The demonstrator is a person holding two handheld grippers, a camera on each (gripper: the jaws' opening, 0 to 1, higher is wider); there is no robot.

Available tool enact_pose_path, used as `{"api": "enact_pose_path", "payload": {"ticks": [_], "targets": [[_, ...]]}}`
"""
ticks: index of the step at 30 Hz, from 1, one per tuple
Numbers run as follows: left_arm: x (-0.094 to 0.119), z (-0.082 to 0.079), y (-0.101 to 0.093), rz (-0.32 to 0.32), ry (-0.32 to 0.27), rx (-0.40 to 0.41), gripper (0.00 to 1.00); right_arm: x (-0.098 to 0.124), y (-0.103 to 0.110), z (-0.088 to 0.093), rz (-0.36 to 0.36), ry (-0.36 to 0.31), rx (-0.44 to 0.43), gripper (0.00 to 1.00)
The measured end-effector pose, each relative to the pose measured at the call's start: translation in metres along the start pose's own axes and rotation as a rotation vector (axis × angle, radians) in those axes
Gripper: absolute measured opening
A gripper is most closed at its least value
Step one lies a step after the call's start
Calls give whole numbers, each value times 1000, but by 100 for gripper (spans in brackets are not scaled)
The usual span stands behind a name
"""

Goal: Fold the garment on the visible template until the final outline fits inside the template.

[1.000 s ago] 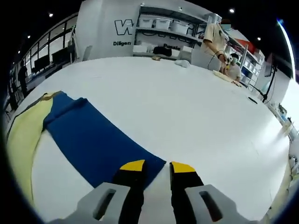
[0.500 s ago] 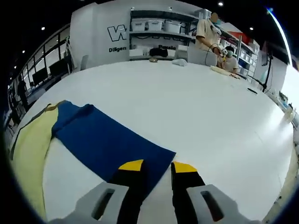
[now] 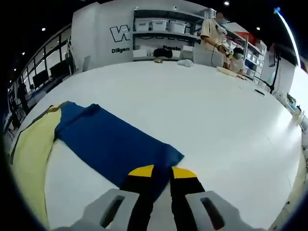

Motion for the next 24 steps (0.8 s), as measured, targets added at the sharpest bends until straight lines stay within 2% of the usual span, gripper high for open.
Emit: {"api": "enact_pose_path", "payload": {"ticks": [1, 5, 6, 8, 14, 24], "targets": [[0, 0, 0, 0, 0, 0, 86, 0, 1, 0, 3, -2, 19, 0], [0, -1, 0, -2, -3, 1, 86, -5, 1, -4, 5, -11, 59, 0], [0, 0, 0, -3, 0, -1, 86, -7, -2, -6, 14, -12, 93, 0], [0, 0, 0, -1, 0, -2, 86, -9, -3, -7, 21, -6, 92, 0], [0, 1, -1, -1, 8, -1, 86, -16, -18, -22, 65, -31, 156, 0], [0, 2, 2, -11, 15, -7, 86, -25, -47, -43, 122, -43, 203, 0]]}}
Point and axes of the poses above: the point that each gripper's makers call its tool centre point, and the gripper's own axes: x roughly backward along the fingers, y roughly to its left, z roughly out of its underside, the point moved 2 cm from there along x, roughly backward along the fingers, and after that the axes turned 12 degrees about z, right-handed, at the moved point
